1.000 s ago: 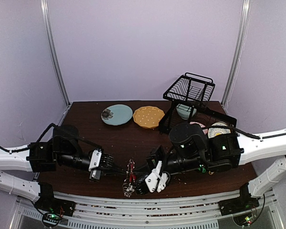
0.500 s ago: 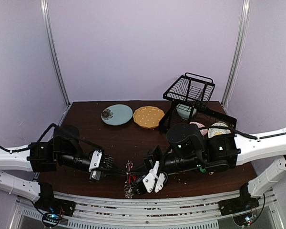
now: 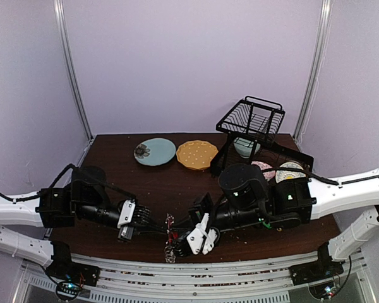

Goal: Put the keys on the keyring

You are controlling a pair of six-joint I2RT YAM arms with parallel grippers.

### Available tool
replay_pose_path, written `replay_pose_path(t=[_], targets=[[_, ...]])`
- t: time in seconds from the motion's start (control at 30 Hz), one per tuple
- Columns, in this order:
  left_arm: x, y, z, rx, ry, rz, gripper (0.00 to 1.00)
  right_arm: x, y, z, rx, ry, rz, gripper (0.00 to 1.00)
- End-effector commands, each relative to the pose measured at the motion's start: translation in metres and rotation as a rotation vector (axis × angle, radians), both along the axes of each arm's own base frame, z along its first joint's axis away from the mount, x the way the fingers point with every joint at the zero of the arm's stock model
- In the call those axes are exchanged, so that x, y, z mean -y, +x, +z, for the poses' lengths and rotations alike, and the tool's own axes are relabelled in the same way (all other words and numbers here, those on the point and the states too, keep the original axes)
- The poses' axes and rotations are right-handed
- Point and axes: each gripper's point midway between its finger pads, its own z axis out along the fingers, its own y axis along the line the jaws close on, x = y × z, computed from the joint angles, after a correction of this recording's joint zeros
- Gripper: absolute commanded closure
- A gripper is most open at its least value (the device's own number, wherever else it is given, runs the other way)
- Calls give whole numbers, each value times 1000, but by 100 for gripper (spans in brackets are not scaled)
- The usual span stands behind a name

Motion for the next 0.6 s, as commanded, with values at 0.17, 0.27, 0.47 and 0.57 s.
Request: replay_pose_path(t=[0.17,0.27,0.47,0.57], targets=[[7,4,37,33,-112,3,100,-22,-8,29,8,129,61,100],[5,2,43,31,-144,-1,100,-25,-6,28,19,127,62,100],[5,3,54,12,-203,21,100,-30,-11,34,-2,125,106,100],[5,5,62,-15,-252,41,100,-31,-6,35,10,124,86,98]])
